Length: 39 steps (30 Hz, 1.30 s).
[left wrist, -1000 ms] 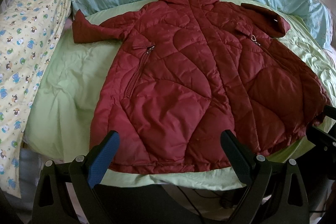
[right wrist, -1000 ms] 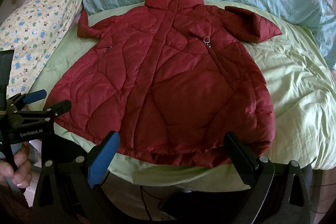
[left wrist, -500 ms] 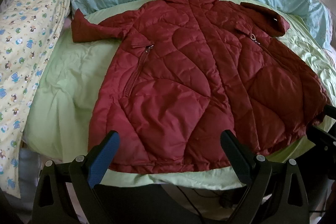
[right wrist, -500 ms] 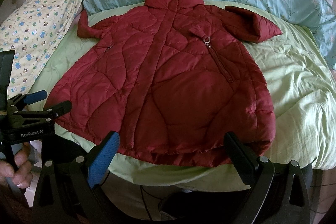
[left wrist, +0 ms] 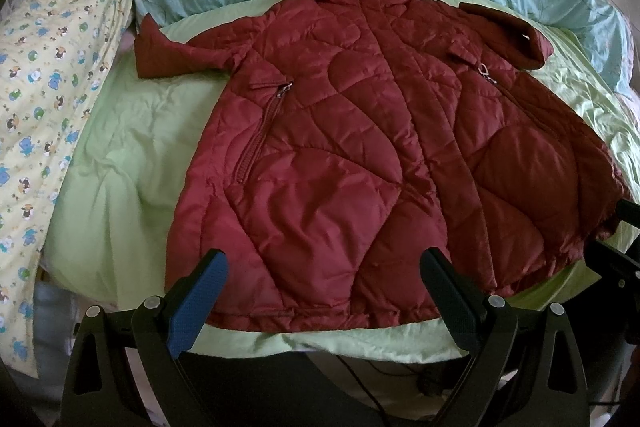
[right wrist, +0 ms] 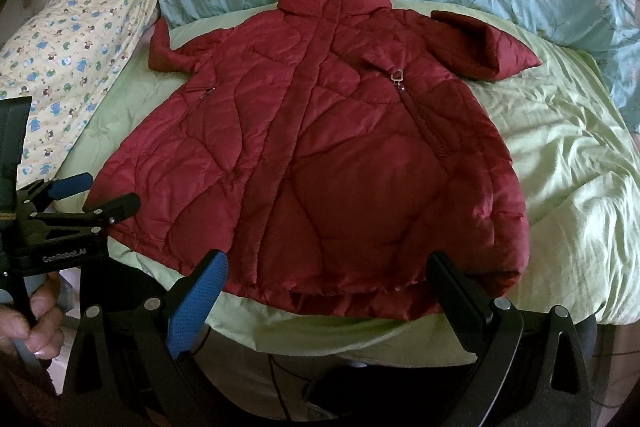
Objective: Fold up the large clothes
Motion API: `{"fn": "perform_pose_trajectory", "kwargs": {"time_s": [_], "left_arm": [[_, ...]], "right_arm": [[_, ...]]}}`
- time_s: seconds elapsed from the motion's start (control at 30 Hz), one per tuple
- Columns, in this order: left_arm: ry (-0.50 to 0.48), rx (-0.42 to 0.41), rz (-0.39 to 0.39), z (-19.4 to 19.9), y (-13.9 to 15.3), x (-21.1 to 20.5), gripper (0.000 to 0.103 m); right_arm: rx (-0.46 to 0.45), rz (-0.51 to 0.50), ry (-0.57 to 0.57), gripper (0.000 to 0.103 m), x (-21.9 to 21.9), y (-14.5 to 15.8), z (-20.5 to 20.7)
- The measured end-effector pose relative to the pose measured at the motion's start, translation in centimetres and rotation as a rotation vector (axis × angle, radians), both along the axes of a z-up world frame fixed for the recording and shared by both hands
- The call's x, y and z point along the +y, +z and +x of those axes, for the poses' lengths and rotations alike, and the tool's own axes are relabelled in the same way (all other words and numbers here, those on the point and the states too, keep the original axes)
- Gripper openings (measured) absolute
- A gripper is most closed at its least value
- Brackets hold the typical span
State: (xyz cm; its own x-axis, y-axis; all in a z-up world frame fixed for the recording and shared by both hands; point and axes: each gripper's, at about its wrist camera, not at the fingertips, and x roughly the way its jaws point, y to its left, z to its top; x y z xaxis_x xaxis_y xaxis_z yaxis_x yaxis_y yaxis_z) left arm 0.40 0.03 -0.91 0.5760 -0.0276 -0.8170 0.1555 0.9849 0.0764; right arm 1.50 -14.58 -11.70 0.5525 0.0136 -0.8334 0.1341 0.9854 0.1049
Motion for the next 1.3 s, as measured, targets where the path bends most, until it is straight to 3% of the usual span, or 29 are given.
{"fn": "perform_pose_trajectory", "kwargs": {"time_s": [0.47, 0.67, 0.77, 0.9, 0.97, 1.3], "left_arm": [[0.007, 0.023, -0.003, 1.4, -0.4, 0.2, 0.098], [0.008, 0.028, -0.023, 2.6, -0.7, 0.4, 0.098], [0.008, -0.034, 0.000, 3.3, -0.6, 0.6, 0.100], [0.015, -0.054, 0.009, 4.9, -0.7, 1.1, 0.101], [0.020, -0.016, 0.014, 5.6, -1.1, 1.2, 0.101], [0.088, 0.018, 0.020, 11.1, -1.7, 2.4, 0.101]], "right_arm": [[-0.002, 0.026, -0.001, 0.100, -0.6, 0.7, 0.9], [-0.007, -0.023, -0.001, 0.100, -1.1, 0.7, 1.6], [-0.015, -0.058, -0.004, 0.100, -1.6, 1.0, 2.4], [-0.007, -0.033, -0.018, 0.100, -3.2, 1.3, 3.8], [-0.004, -0.031, -0.027, 0.100, -4.0, 1.4, 4.6], [-0.039, -0.084, -0.090, 0.100, -10.7, 3.5, 10.6]]}}
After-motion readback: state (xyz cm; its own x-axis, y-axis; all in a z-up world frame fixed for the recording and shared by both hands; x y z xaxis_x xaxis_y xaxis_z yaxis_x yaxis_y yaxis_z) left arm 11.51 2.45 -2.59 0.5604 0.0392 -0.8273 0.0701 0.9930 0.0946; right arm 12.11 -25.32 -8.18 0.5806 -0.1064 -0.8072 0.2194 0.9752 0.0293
